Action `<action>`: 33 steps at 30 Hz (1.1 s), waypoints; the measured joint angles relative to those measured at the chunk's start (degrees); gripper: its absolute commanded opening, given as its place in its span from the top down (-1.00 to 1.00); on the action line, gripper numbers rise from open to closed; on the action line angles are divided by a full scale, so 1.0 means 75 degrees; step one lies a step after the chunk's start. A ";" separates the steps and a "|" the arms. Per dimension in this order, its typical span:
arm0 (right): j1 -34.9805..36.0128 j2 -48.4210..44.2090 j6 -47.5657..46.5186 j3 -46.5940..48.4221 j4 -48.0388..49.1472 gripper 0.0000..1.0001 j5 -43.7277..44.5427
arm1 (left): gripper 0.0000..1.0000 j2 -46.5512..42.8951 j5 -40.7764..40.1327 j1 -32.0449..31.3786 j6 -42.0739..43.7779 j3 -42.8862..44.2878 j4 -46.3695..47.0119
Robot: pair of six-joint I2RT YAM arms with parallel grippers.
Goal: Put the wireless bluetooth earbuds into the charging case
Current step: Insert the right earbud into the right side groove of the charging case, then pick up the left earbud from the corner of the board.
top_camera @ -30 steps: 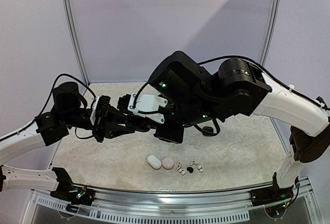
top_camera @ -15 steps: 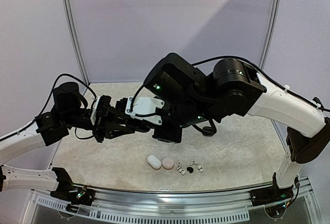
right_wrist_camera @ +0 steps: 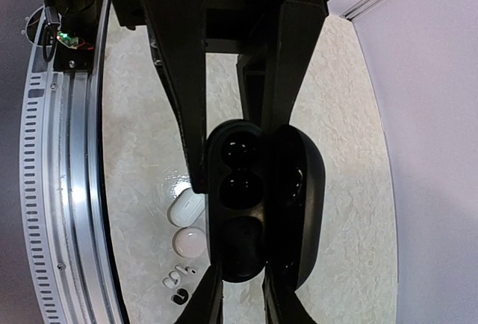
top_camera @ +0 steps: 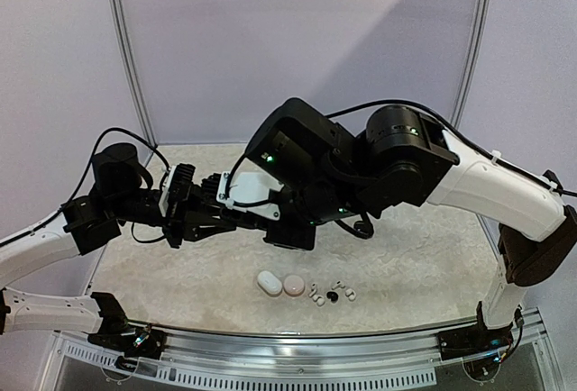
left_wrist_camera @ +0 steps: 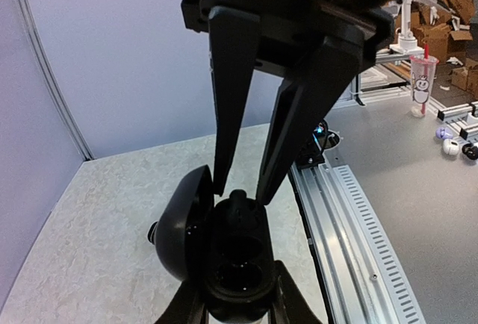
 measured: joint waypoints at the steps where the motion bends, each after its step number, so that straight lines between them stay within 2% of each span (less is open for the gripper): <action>1: 0.0000 0.0003 0.0006 0.0003 -0.0003 0.55 0.0020 | 1.00 0.0000 -0.0012 0.0000 -0.0023 -0.0006 0.0012; 8: 0.0000 0.0003 0.0061 0.0093 -0.0003 0.53 0.0085 | 1.00 0.0000 -0.0085 0.0000 -0.0233 -0.0029 0.0181; 14: -0.0029 -0.0070 0.0271 0.0058 0.0291 0.40 -0.0055 | 1.00 0.0000 -0.0268 0.0000 -0.1192 -0.0087 0.0391; 18: -0.0099 -0.0871 0.0609 -0.0854 0.1172 0.25 -0.0670 | 1.00 0.0023 -0.0344 0.0029 -0.1976 -0.0233 0.0586; 24: -0.0536 -0.2780 0.1533 -0.2387 0.2728 0.10 -0.1172 | 1.00 0.0076 -0.0452 0.0079 -0.2757 -0.0277 0.0813; 26: -0.0982 -0.3351 0.2116 -0.2885 0.2908 0.13 -0.1110 | 1.00 0.0079 -0.0469 0.0096 -0.2943 -0.0294 0.0871; 29: -0.1883 -0.3768 0.3334 -0.3523 0.2713 0.32 -0.0982 | 1.00 0.0073 -0.0516 0.0114 -0.3136 -0.0300 0.0886; 33: -0.2728 -0.3649 0.4876 -0.4750 0.2098 0.40 -0.1003 | 1.00 0.0029 -0.0606 0.0166 -0.3177 -0.0303 0.0863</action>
